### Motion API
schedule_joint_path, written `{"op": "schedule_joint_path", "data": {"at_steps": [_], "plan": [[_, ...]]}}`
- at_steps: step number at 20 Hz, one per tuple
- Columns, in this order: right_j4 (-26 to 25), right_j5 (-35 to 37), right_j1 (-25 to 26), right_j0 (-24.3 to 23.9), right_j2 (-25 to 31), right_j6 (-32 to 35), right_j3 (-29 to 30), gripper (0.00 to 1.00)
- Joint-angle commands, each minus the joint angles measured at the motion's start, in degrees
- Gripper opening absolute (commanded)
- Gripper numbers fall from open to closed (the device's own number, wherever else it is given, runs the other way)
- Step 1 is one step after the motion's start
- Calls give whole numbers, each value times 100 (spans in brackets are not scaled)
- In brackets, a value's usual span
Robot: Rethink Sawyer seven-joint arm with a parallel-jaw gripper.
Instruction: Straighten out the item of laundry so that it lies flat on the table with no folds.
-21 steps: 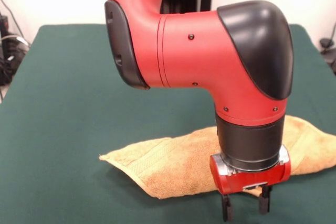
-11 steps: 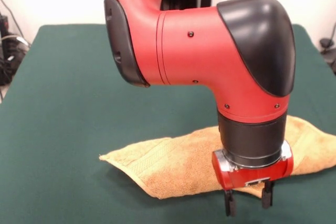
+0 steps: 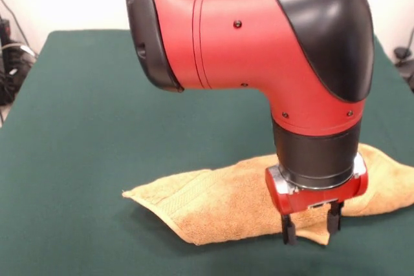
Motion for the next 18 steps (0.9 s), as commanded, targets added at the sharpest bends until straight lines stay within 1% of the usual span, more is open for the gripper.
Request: {"op": "schedule_joint_path", "data": {"at_steps": [1, 4, 8, 14, 16, 18], "plan": [[49, 780, 198, 257, 418, 538, 367, 100], [-35, 956, 499, 314, 347, 606, -32, 100], [-79, 945, 618, 341, 305, 626, -156, 100], [-134, 1252, 847, 396, 200, 691, -433, 100], [-170, 1458, 959, 420, 138, 726, -586, 100], [-216, 1844, 1066, 447, 20, 774, -738, 100]]}}
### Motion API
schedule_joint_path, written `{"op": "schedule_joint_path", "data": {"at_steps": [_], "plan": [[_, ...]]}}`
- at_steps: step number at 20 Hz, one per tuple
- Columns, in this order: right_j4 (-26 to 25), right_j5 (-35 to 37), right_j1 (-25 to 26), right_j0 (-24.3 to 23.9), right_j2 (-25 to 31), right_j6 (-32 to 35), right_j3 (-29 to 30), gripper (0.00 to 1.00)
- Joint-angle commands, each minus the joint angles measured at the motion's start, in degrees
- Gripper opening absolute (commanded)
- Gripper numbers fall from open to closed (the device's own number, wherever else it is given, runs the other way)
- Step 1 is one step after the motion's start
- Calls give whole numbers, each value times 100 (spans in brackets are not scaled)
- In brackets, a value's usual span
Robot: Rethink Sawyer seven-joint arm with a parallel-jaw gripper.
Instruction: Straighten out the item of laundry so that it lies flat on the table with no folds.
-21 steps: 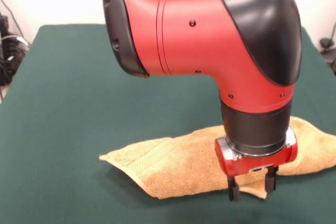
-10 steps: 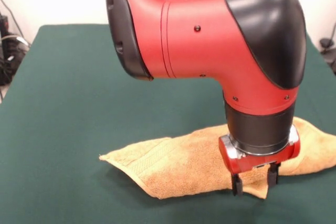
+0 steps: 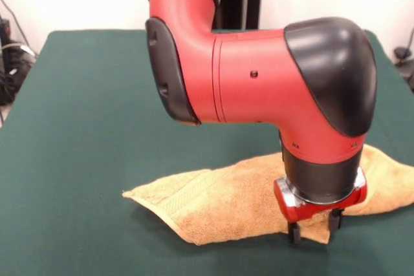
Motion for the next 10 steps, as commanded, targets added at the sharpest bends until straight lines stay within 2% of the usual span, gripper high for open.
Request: {"op": "schedule_joint_path", "data": {"at_steps": [1, 6, 10], "plan": [[-209, 1547, 528, 326, -24, 829, -208, 100], [-246, 2256, 826, 362, -213, 1011, -629, 100], [-286, 2506, 970, 376, -270, 1080, -833, 100]]}}
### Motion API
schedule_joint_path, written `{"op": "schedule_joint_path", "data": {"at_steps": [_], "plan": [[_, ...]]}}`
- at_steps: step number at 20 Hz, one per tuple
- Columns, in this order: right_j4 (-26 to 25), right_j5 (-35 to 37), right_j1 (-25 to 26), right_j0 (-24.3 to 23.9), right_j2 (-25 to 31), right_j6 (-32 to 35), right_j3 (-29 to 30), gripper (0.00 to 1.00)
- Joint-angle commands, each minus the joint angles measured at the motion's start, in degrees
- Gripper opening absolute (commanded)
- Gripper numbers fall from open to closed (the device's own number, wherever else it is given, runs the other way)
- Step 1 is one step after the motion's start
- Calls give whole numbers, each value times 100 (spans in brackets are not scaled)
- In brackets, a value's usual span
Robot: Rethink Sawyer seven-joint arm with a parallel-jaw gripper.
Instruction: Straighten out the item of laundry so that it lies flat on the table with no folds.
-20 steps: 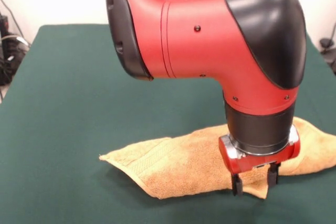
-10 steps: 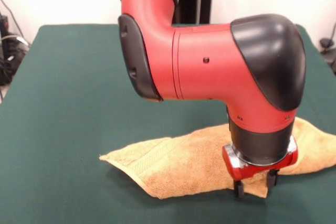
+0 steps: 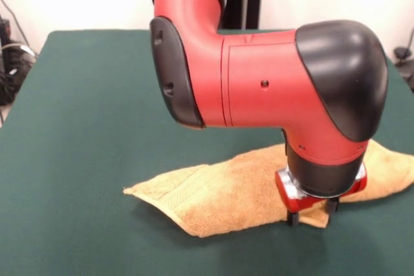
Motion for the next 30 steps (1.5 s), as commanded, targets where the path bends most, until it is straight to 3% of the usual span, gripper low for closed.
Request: {"op": "schedule_joint_path", "data": {"at_steps": [1, 12, 13, 26, 28, 30], "plan": [[-278, 1469, 661, 281, -145, 1121, -126, 100], [-208, 1250, 843, 309, -240, 1298, -486, 100], [-204, 1213, 849, 309, -249, 1331, -501, 0], [-214, 1040, 789, 291, -269, 1318, -375, 0], [-189, 199, 562, 252, -118, 1137, -12, 0], [-82, -637, 44, 185, 40, 886, 713, 0]]}}
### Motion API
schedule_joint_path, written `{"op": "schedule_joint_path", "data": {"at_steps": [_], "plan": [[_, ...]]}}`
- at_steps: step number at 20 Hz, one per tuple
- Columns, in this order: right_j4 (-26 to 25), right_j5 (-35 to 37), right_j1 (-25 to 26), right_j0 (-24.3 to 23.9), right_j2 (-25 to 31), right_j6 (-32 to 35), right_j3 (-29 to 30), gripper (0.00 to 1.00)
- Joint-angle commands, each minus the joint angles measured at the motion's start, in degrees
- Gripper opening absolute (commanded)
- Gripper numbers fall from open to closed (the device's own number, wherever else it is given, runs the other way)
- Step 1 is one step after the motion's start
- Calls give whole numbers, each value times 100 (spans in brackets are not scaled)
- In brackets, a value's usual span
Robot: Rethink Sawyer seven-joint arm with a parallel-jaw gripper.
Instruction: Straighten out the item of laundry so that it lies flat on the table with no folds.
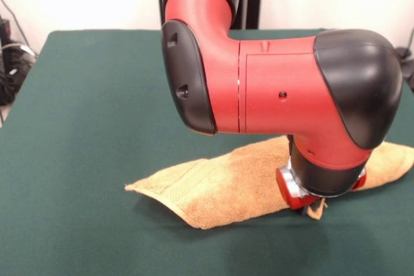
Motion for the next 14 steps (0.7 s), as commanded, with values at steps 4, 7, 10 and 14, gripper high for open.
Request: {"op": "schedule_joint_path", "data": {"at_steps": [4, 7, 10, 14], "plan": [[148, -2619, -1722, -184, 573, 322, 3473, 0], [171, -3019, -2111, -292, 709, 202, 4017, 0], [167, -3149, -2169, -315, 761, 218, 4051, 0], [136, -3366, -2298, -346, 814, 244, 4187, 0]]}}
